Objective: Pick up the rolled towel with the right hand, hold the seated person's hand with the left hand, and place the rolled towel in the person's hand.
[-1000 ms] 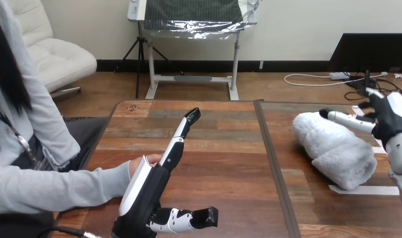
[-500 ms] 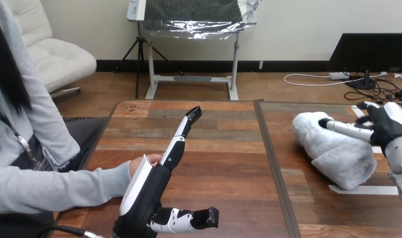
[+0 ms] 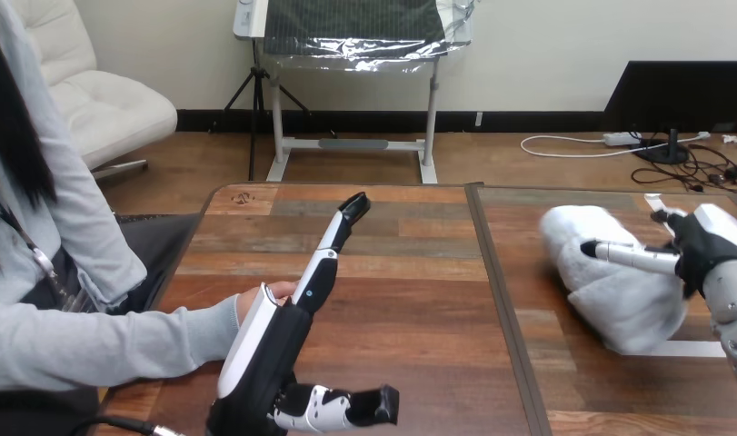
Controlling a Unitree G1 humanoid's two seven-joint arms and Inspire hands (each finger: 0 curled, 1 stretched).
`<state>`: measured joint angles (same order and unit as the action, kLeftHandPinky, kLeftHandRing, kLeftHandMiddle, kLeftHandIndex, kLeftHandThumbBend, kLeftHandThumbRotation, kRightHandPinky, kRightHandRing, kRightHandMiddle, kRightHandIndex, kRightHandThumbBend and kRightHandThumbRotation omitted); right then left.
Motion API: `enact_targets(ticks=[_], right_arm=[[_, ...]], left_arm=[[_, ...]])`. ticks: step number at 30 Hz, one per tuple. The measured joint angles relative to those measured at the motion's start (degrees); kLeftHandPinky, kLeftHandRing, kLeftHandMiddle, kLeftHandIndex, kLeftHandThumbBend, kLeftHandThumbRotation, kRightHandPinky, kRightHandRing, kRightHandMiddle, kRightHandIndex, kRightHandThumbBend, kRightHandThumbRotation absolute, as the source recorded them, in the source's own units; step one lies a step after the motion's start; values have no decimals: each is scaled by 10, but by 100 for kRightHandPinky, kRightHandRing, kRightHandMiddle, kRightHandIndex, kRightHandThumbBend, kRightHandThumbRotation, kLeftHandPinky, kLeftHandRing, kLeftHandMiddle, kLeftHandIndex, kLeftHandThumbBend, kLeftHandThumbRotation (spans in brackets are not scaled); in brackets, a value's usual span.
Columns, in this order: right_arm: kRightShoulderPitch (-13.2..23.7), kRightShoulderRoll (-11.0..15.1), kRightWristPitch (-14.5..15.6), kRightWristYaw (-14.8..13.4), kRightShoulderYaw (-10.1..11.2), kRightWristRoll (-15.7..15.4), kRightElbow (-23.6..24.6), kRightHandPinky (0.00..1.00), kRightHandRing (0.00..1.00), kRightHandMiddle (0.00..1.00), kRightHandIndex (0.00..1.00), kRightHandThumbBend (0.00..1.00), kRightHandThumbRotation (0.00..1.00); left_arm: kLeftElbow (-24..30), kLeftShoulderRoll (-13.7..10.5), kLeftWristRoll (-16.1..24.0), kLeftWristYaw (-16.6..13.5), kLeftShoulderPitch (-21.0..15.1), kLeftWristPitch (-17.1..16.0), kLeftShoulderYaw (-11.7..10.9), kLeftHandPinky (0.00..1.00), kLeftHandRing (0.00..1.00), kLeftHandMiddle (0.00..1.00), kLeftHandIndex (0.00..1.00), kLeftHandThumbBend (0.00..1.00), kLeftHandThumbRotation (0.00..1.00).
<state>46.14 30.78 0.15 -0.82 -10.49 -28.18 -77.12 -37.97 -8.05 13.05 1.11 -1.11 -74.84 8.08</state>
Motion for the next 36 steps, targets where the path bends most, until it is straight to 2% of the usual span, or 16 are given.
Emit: enact_targets(ticks=[4, 7, 10, 13, 25, 28, 31, 32, 36], right_arm=[[-1, -1, 0, 6, -13, -14, -4, 64, 77, 82, 94, 100, 67], [-2, -4, 3, 7, -20, -15, -7, 65, 78, 83, 91, 100, 65], [-3, -8, 8, 7, -23, -15, -8, 56, 67, 75, 88, 100, 64], [-4, -12, 12, 7, -26, -15, -8, 51, 64, 72, 85, 100, 64], [-4, -26, 20, 3, -58, -40, -8, 62, 73, 76, 80, 100, 62], [-4, -32, 23, -4, -66, -44, -8, 63, 73, 75, 79, 100, 60], [-4, -37, 25, -9, -70, -46, -8, 58, 70, 74, 77, 100, 54], [-4, -38, 25, -11, -70, -46, -8, 56, 69, 73, 75, 100, 48], [-4, -44, 30, -18, -71, -46, -8, 52, 66, 71, 72, 100, 38]], left_arm=[[5, 0, -2, 3, 5, -4, 2, 99, 100, 100, 100, 100, 78], [9, 0, -6, 5, 9, -9, 4, 100, 100, 100, 100, 100, 77], [14, -1, -13, 9, 14, -12, 4, 100, 100, 100, 100, 100, 77], [21, -1, -14, 9, 18, -14, 4, 99, 100, 100, 100, 100, 77], [52, -7, -22, 12, 33, -16, 3, 99, 100, 100, 100, 100, 78], [60, -7, -26, 13, 38, -16, 3, 99, 100, 100, 100, 100, 77], [66, -7, -33, 15, 41, -16, 4, 99, 100, 100, 100, 100, 77], [67, -7, -36, 16, 42, -16, 4, 99, 100, 100, 100, 100, 77], [72, -7, -39, 17, 46, -18, 4, 100, 100, 100, 100, 100, 77]])
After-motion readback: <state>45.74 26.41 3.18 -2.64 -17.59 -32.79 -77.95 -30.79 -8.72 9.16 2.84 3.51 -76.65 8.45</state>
